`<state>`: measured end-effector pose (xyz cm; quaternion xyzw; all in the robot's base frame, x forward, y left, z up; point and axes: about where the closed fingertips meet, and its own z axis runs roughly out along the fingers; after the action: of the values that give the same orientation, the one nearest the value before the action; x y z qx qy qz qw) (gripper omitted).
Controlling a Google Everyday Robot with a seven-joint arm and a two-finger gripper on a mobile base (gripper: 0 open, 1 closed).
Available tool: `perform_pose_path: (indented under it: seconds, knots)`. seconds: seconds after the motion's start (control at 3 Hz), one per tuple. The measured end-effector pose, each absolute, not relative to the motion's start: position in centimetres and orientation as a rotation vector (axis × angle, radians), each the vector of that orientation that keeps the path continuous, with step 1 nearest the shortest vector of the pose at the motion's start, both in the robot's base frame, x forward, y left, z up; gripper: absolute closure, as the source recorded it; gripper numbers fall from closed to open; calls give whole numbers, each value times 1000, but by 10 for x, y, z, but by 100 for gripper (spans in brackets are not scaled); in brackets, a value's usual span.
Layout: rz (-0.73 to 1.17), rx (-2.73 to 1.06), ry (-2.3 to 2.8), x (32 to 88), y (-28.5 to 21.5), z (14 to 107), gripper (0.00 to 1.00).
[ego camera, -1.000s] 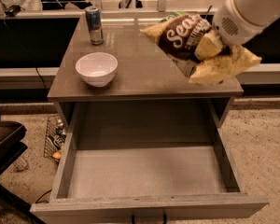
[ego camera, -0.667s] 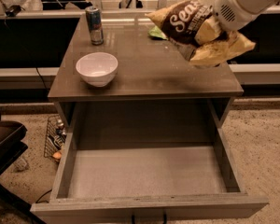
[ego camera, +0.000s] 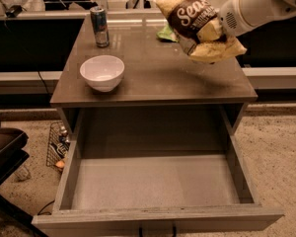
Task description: Pick brown chip bag from top drawer and place on counter
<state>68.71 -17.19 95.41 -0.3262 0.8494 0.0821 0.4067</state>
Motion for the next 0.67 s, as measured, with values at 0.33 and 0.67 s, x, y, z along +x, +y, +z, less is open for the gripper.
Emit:
perform_pose_path:
  seconds: [0.33, 0.67]
  knots:
    - [200, -832, 2150, 684, -171, 954, 75]
    - [203, -835, 2151, 685, -169, 953, 51]
